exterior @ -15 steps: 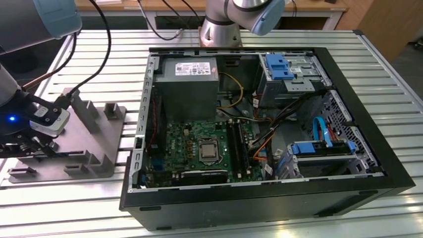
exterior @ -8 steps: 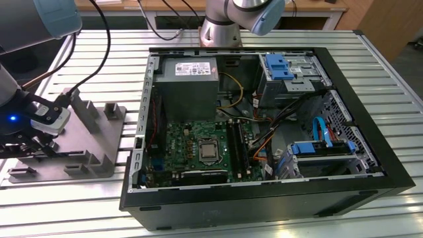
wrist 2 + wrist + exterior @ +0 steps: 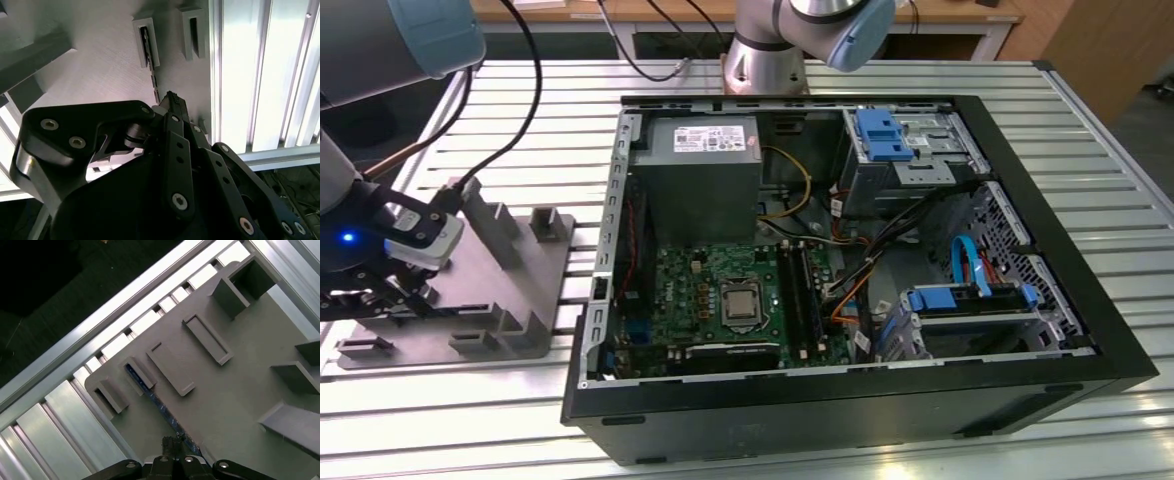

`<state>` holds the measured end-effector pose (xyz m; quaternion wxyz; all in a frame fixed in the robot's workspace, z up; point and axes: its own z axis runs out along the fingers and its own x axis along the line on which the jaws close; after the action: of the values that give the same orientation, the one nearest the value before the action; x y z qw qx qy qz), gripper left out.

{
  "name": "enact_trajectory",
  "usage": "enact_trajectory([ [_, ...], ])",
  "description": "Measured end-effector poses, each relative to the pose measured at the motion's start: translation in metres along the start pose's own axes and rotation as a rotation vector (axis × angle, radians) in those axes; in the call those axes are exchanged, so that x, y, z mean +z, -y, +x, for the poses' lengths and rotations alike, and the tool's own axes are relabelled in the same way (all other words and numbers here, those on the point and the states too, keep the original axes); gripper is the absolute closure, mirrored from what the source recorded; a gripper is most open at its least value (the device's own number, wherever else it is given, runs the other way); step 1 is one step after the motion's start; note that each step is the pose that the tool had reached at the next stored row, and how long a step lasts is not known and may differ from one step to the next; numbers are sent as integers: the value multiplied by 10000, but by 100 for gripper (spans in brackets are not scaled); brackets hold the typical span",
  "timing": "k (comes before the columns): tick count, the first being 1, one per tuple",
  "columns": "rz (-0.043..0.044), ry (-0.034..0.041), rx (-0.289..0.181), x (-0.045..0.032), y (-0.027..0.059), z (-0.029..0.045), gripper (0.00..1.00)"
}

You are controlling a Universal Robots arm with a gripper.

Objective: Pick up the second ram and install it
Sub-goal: 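Pick up the second ram and move it above second insertion slot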

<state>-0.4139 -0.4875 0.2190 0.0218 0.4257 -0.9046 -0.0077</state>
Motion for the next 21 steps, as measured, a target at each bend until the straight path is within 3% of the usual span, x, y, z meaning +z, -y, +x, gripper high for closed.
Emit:
enact_trajectory([
  [21,37,-37,-1116,0,0,0,90],
])
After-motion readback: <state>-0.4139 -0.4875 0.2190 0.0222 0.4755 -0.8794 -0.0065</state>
